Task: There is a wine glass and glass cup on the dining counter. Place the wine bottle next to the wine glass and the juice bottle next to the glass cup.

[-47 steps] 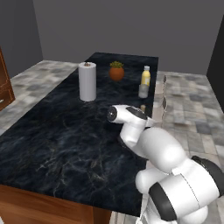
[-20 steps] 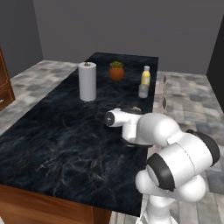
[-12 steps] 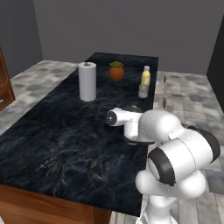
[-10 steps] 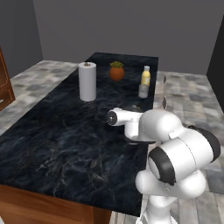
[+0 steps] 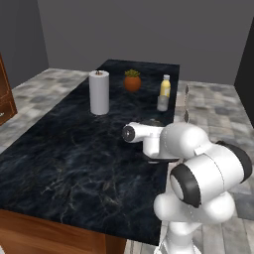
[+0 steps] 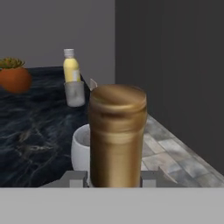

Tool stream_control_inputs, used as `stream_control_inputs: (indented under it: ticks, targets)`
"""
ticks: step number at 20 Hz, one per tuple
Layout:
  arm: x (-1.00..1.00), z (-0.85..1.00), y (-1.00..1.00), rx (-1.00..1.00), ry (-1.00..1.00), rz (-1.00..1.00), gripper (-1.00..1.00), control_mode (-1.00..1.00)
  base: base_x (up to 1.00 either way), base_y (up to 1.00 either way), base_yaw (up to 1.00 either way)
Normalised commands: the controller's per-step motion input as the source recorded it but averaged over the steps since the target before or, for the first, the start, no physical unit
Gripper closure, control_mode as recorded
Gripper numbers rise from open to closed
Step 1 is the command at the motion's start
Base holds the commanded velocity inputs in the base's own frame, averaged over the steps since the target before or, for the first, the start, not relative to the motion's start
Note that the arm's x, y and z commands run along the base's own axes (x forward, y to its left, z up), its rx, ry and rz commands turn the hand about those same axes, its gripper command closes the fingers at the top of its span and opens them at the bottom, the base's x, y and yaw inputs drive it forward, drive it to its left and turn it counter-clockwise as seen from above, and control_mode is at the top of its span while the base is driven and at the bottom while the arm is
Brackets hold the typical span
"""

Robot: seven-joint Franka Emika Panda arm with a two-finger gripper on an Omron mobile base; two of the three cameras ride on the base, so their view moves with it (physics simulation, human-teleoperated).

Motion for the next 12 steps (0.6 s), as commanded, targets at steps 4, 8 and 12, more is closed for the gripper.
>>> stream_control_inputs:
  ticks: [4, 8, 12]
  targets:
    - [0.02, -0.22, 0.00, 0.00, 0.01, 0.00, 1.00, -1.00, 0.00, 0.00, 0.00]
    - [0.01, -0.26, 0.01, 0.00, 0.03, 0.00, 1.00, -1.00, 0.00, 0.00, 0.00]
    - [0.00, -0.25, 0.00, 0.00, 0.06, 0.00, 1.00, -1.00, 0.00, 0.00, 0.00]
